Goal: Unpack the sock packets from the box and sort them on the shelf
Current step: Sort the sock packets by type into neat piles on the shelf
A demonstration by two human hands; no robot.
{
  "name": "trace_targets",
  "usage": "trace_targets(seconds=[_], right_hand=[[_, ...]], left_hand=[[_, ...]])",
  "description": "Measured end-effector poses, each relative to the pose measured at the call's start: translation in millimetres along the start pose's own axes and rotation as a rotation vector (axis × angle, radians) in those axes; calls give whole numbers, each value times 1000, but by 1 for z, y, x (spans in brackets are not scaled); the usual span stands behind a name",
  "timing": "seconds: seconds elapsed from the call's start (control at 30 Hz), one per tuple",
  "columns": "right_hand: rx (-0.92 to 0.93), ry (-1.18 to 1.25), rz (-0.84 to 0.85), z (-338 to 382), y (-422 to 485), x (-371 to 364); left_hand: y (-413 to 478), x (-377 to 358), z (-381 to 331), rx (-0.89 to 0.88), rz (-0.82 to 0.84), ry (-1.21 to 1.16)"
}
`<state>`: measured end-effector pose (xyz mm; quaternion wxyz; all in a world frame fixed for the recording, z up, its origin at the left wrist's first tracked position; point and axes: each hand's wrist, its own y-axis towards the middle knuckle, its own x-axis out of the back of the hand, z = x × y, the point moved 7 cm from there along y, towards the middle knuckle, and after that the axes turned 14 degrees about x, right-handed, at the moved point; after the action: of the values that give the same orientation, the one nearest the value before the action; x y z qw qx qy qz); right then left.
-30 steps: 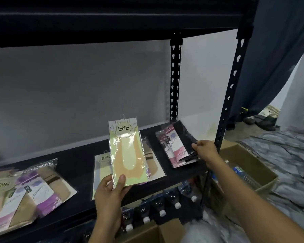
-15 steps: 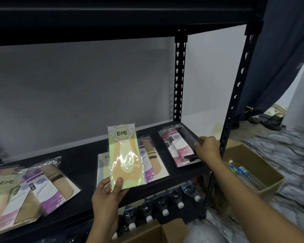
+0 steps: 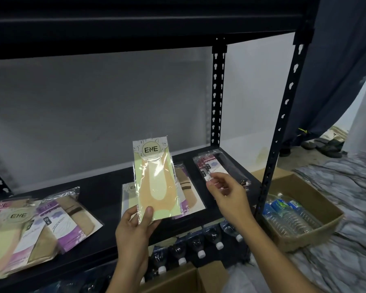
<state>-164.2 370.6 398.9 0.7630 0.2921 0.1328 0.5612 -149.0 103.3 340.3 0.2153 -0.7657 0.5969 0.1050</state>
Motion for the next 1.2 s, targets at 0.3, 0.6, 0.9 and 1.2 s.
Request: trace_targets(seconds=[0.3, 0.6, 0.9, 1.2], right_hand=[[-34, 195, 121, 20, -28, -59], [-89, 233, 205, 15, -43, -113], [-149, 191, 200, -2, -47, -122], [-137, 150, 213, -9, -50, -114]], left_hand=[[-13, 55, -11, -1, -91, -19], [6, 98, -13, 39, -193, 35], [49, 80, -4, 101, -278, 216], [46, 74, -26, -80, -483, 1347]])
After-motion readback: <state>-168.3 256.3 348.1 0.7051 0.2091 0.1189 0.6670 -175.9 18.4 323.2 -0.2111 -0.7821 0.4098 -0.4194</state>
